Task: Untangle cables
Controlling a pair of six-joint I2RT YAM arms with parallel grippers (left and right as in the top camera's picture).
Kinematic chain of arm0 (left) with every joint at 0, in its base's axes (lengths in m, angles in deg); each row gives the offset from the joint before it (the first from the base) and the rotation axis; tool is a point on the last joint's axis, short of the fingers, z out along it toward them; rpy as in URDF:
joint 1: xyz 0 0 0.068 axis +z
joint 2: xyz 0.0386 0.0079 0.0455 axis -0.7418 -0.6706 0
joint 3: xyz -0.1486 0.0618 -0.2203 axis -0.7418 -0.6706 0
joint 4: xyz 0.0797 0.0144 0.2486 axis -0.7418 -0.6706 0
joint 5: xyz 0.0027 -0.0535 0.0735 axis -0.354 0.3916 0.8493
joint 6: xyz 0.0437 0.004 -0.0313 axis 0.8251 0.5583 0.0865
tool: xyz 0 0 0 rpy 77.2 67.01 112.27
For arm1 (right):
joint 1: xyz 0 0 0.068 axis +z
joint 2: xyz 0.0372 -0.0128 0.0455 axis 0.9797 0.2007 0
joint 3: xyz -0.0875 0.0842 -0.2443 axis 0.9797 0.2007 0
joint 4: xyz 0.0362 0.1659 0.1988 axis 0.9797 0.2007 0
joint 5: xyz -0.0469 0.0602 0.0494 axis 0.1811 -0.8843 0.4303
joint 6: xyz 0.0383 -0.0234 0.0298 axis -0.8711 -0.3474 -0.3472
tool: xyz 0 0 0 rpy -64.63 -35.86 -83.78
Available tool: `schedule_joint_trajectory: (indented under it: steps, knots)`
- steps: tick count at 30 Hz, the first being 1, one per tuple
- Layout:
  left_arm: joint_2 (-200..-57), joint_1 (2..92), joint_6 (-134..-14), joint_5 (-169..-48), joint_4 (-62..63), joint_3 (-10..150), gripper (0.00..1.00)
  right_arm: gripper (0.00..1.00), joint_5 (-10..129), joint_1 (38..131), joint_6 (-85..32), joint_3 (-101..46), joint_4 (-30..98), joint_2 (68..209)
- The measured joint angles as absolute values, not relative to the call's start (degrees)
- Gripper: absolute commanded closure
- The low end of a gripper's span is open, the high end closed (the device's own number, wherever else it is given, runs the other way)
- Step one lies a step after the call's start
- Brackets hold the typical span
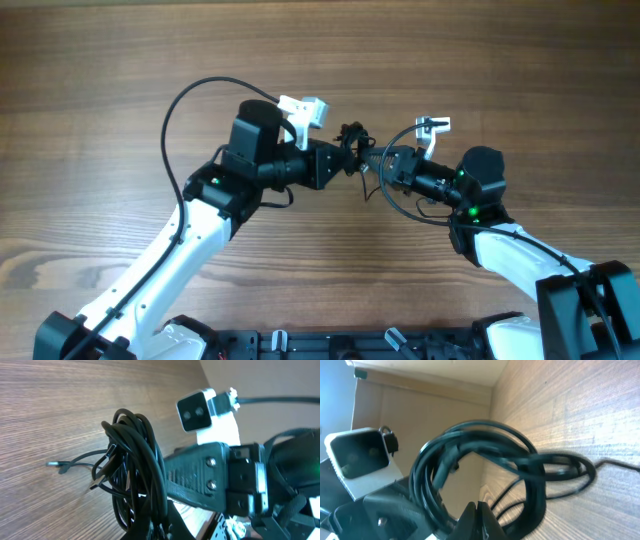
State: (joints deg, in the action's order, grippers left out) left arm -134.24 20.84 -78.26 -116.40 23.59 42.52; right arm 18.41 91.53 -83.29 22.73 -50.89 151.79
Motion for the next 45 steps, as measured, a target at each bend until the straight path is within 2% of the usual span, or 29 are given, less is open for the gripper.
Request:
schedule_joint_trajectory:
  steps: [2,3,4,5,7,8,9,16,19,22,28,32,35,38,40,43,45]
  knots:
    - [-134.24,19.13,-78.24,-116.42,23.61,42.52,0.96,0.85,19.87,91.53,-83.35,22.73,-51.07,151.79]
    - [-134.24,18.5,-78.19,-116.42,23.59,42.52,0.96,0.49,20.42,91.53,-83.53,22.73,-51.07,151.79]
    - [-134.24,18.45,-78.15,-116.22,23.59,42.52,0.96,0.28,20.55,91.53,-83.31,22.73,-51.11,151.79]
    - [-134.24,18.48,-78.06,-114.56,23.52,42.52,0.96,0.21,20.57,91.53,-83.07,22.73,-51.09,151.79]
    - [-134.24,18.59,-78.04,-110.98,23.48,42.52,0.96,0.21,19.56,90.89,-81.86,22.73,-51.35,151.79]
    - [-134.29,18.63,-78.06,-109.32,23.43,42.52,0.96,0.28,18.58,90.3,-81.69,22.73,-51.46,151.79]
    - [-134.29,18.65,-78.04,-107.42,23.46,42.52,0.96,0.41,17.6,89.65,-81.58,22.73,-51.46,151.79]
    - [-134.29,18.63,-76.29,-103.28,23.41,42.52,0.96,0.58,13.71,91.2,-80.92,22.73,-50.61,151.79]
    - [-134.29,18.63,-76.09,-103.33,23.39,42.52,0.96,0.78,17.16,93.89,-80.58,22.73,-46.08,151.79]
    - [-134.29,18.5,-76.09,-103.31,23.35,42.52,0.96,0.94,19.06,94.52,-80.23,22.73,-45.43,151.79]
    - [-134.29,17.06,-76.07,-103.26,22.63,42.52,0.96,0.95,21.2,94.52,-80.71,22.73,-45.67,151.79]
    - [-134.29,17.01,-75.22,-109.45,22.67,42.52,0.96,0.95,23.17,94.52,-80.71,22.73,-46.15,151.79]
    - [-134.31,17.01,-75.0,-113.93,23.96,42.52,0.96,0.88,23.98,94.5,-80.71,22.73,-46.37,151.79]
    - [-134.38,16.99,-74.98,-115.92,24.64,42.52,0.96,0.55,23.96,94.5,-80.71,22.73,-46.81,151.79]
    - [-134.49,16.9,-75.0,-115.98,24.59,42.52,0.96,0.39,23.67,94.52,-80.79,22.73,-47.24,151.77]
    - [-134.57,17.32,-74.78,-115.07,25.03,42.52,0.96,0.22,23.39,94.13,-80.73,22.8,-47.68,151.77]
    - [-134.55,17.91,-75.53,-115.37,25.66,42.55,0.96,0.17,22.91,93.41,-80.68,22.8,-48.36,151.85]
